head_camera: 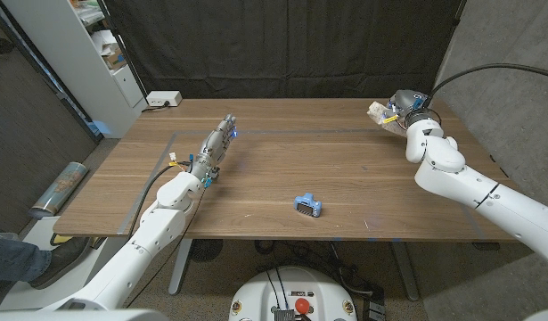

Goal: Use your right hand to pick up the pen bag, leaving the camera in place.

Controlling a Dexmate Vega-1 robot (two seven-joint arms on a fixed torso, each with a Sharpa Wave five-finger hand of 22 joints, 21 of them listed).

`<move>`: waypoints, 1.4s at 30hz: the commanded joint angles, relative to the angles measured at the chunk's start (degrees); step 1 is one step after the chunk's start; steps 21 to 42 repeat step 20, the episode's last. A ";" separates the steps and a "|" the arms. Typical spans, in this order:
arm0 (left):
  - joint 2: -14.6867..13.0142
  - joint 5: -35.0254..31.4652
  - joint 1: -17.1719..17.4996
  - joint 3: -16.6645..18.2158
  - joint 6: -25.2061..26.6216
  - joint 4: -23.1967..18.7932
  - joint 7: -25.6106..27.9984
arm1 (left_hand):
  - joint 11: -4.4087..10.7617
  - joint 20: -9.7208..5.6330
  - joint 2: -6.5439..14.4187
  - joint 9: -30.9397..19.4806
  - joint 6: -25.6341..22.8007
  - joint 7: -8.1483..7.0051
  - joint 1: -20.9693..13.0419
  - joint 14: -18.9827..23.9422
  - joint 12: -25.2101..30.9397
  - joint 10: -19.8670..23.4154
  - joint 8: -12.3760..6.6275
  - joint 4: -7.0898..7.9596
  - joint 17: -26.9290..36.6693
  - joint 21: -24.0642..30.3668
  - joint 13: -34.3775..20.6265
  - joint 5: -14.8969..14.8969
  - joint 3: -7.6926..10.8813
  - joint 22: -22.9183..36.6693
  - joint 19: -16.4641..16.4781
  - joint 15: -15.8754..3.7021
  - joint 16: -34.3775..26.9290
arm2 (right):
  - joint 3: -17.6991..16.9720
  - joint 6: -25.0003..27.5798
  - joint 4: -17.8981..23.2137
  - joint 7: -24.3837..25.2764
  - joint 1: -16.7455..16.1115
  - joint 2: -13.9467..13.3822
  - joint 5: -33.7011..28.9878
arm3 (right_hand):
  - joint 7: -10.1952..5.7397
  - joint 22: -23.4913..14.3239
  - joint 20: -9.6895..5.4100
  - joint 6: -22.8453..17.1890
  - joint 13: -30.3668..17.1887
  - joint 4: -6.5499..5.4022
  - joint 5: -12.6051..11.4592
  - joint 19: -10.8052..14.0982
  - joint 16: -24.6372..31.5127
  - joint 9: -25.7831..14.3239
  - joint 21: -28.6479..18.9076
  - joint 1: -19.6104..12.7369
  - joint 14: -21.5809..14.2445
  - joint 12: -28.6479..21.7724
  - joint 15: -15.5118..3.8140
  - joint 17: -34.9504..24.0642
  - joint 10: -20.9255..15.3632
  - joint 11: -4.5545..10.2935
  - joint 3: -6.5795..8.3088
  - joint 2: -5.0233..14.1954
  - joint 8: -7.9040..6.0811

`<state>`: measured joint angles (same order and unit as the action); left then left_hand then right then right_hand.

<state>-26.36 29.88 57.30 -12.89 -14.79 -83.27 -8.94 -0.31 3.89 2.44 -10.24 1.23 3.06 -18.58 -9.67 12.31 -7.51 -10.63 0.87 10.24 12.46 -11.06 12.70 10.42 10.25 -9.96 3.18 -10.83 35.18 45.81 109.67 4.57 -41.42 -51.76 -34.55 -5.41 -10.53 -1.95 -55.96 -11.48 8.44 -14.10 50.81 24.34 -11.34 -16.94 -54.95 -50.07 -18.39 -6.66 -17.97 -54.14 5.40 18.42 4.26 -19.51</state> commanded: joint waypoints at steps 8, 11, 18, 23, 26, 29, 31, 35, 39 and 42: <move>0.15 0.28 0.00 -0.21 -0.34 0.60 -0.80 | 0.04 0.26 0.61 -0.10 0.11 0.19 -0.29 -0.92 -0.19 0.02 -0.20 -0.17 0.28 -0.07 -0.17 -0.15 0.00 0.18 -1.49 -0.08 0.01 | -1.71 0.40 3.17 -0.28 -1.34 -0.45 -2.18 | -0.22 -0.14 -0.34 -0.58 -0.19 -0.28 0.55 -0.25 -0.06 -0.13 0.06 -0.36 -0.75 0.26 -2.21 -0.40 -0.78 0.19 -0.03 0.34 0.21; 0.19 0.35 0.24 -0.05 -0.62 0.51 -0.74 | 0.01 0.23 0.61 -0.10 0.07 0.14 -0.29 -0.91 -0.19 0.03 -0.22 -0.19 0.28 -0.08 -0.17 -0.16 -0.01 0.18 -1.44 -0.09 0.01 | -2.22 0.31 3.69 -0.28 -1.73 -0.56 -2.18 | -0.26 -0.15 -0.33 -0.58 -0.20 -0.36 0.60 -0.27 -0.11 -0.13 0.07 -0.28 -0.80 0.31 -2.25 -0.42 -0.79 0.29 -0.05 0.39 0.25; -0.12 0.56 0.73 0.32 -0.78 0.00 -0.84 | 0.01 0.28 0.63 -0.10 0.04 0.21 -0.29 -0.89 -0.20 -0.01 -0.23 -0.23 0.27 -0.14 -0.16 -0.17 -0.04 0.19 -1.46 -0.14 0.00 | -2.47 0.83 4.77 -0.64 -2.31 -0.55 -2.97 | -0.29 -0.16 -0.32 -0.66 -0.21 -0.50 0.72 -0.19 -0.12 -0.14 0.04 -0.11 -1.11 0.35 -2.35 -0.49 -1.01 0.14 -0.12 0.45 0.32; -0.26 0.55 0.80 0.37 -0.82 -0.07 -0.91 | -0.04 0.23 0.63 -0.10 0.04 0.18 -0.29 -0.88 -0.20 0.00 -0.23 -0.24 0.27 -0.15 -0.16 -0.17 -0.04 0.19 -1.44 -0.14 -0.01 | -2.58 1.04 5.09 -0.70 -2.49 -0.43 -3.13 | -0.28 -0.16 -0.31 -0.62 -0.22 -0.52 0.77 -0.22 -0.15 -0.15 0.05 -0.08 -1.19 0.40 -2.19 -0.49 -1.01 0.26 -0.14 0.42 0.37; -0.26 0.55 0.80 0.37 -0.82 -0.07 -0.91 | -0.04 0.23 0.63 -0.10 0.04 0.18 -0.29 -0.88 -0.20 0.00 -0.23 -0.24 0.27 -0.15 -0.16 -0.17 -0.04 0.19 -1.44 -0.14 -0.01 | -2.58 1.04 5.09 -0.70 -2.49 -0.43 -3.13 | -0.28 -0.16 -0.31 -0.62 -0.22 -0.52 0.77 -0.22 -0.15 -0.15 0.05 -0.08 -1.19 0.40 -2.19 -0.49 -1.01 0.26 -0.14 0.42 0.37; -0.26 0.55 0.80 0.37 -0.82 -0.07 -0.91 | -0.04 0.23 0.63 -0.10 0.04 0.18 -0.29 -0.88 -0.20 0.00 -0.23 -0.24 0.27 -0.15 -0.16 -0.17 -0.04 0.19 -1.44 -0.14 -0.01 | -2.58 1.04 5.09 -0.70 -2.49 -0.43 -3.13 | -0.28 -0.16 -0.31 -0.62 -0.22 -0.52 0.77 -0.22 -0.15 -0.15 0.05 -0.08 -1.19 0.40 -2.19 -0.49 -1.01 0.26 -0.14 0.42 0.37; -0.26 0.55 0.80 0.37 -0.82 -0.07 -0.91 | -0.04 0.23 0.63 -0.10 0.04 0.18 -0.29 -0.88 -0.20 0.00 -0.23 -0.24 0.27 -0.15 -0.16 -0.17 -0.04 0.19 -1.44 -0.14 -0.01 | -2.58 1.04 5.09 -0.70 -2.49 -0.43 -3.13 | -0.28 -0.16 -0.31 -0.62 -0.22 -0.52 0.77 -0.22 -0.15 -0.15 0.05 -0.08 -1.19 0.40 -2.19 -0.49 -1.01 0.26 -0.14 0.42 0.37; -0.26 0.55 0.80 0.37 -0.82 -0.07 -0.91 | -0.04 0.23 0.63 -0.10 0.04 0.18 -0.29 -0.88 -0.20 0.00 -0.23 -0.24 0.27 -0.15 -0.16 -0.17 -0.04 0.19 -1.44 -0.14 -0.01 | -2.58 1.04 5.09 -0.70 -2.49 -0.43 -3.13 | -0.28 -0.16 -0.31 -0.62 -0.22 -0.52 0.77 -0.22 -0.15 -0.15 0.05 -0.08 -1.19 0.40 -2.19 -0.49 -1.01 0.26 -0.14 0.42 0.37; -0.26 0.55 0.80 0.37 -0.82 -0.07 -0.91 | -0.04 0.23 0.63 -0.10 0.04 0.18 -0.29 -0.88 -0.20 0.00 -0.23 -0.24 0.27 -0.15 -0.16 -0.17 -0.04 0.19 -1.44 -0.14 -0.01 | -2.58 1.04 5.09 -0.70 -2.49 -0.43 -3.13 | -0.28 -0.16 -0.31 -0.62 -0.22 -0.52 0.77 -0.22 -0.15 -0.15 0.05 -0.08 -1.19 0.40 -2.19 -0.49 -1.01 0.26 -0.14 0.42 0.37; -0.26 0.55 0.80 0.37 -0.82 -0.07 -0.91 | -0.04 0.23 0.63 -0.10 0.04 0.18 -0.29 -0.88 -0.20 0.00 -0.23 -0.24 0.27 -0.15 -0.16 -0.17 -0.04 0.19 -1.44 -0.14 -0.01 | -2.58 1.04 5.09 -0.70 -2.49 -0.43 -3.13 | -0.28 -0.16 -0.31 -0.62 -0.22 -0.52 0.77 -0.22 -0.15 -0.15 0.05 -0.08 -1.19 0.40 -2.19 -0.49 -1.01 0.26 -0.14 0.42 0.37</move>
